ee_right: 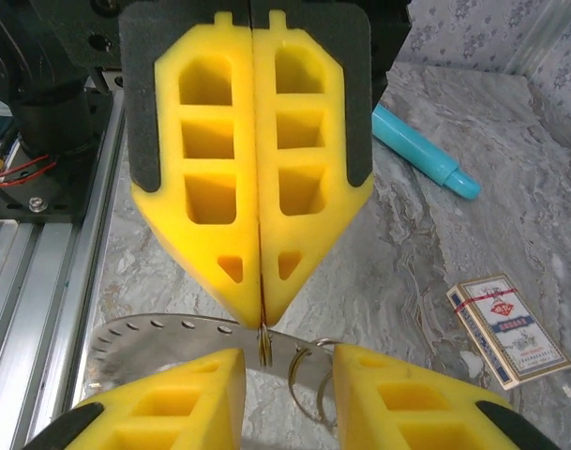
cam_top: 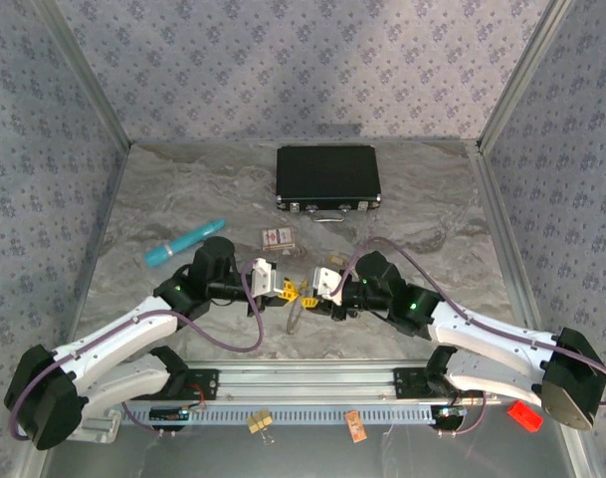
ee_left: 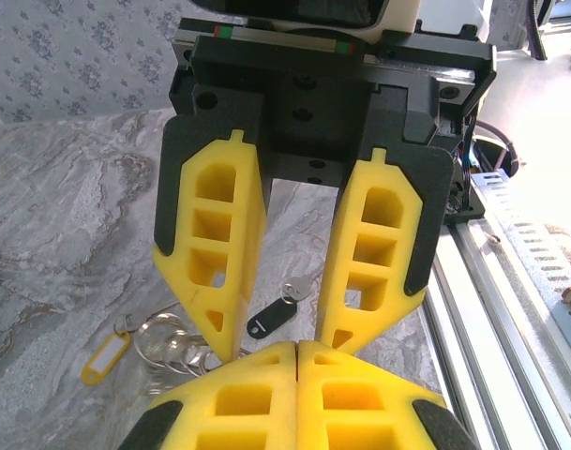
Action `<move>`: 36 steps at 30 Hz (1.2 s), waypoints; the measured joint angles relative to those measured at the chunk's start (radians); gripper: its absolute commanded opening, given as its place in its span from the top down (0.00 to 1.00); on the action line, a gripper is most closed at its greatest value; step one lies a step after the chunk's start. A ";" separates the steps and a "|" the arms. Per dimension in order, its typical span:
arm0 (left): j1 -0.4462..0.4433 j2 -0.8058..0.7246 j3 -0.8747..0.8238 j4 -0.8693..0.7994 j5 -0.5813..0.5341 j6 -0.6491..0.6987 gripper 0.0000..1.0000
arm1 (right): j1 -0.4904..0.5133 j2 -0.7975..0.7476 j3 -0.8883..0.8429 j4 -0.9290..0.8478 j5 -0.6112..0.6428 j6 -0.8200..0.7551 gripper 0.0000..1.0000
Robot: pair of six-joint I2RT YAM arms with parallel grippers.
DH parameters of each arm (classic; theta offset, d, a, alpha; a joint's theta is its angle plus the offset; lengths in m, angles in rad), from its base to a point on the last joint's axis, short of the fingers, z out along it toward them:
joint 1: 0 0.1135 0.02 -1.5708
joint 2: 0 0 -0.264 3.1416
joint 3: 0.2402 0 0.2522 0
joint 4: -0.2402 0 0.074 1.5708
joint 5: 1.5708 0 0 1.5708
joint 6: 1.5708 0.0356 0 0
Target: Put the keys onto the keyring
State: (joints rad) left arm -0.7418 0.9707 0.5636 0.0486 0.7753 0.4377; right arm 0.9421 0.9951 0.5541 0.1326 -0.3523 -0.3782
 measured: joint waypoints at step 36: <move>-0.008 -0.162 -0.095 -0.051 -0.175 -0.064 0.77 | 0.005 -0.019 -0.027 0.013 -0.004 0.011 1.00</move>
State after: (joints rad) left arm -0.7494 0.8089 0.4683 -0.0029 0.6003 0.3733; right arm 0.9470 0.9756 0.5274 0.1459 -0.3565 -0.3672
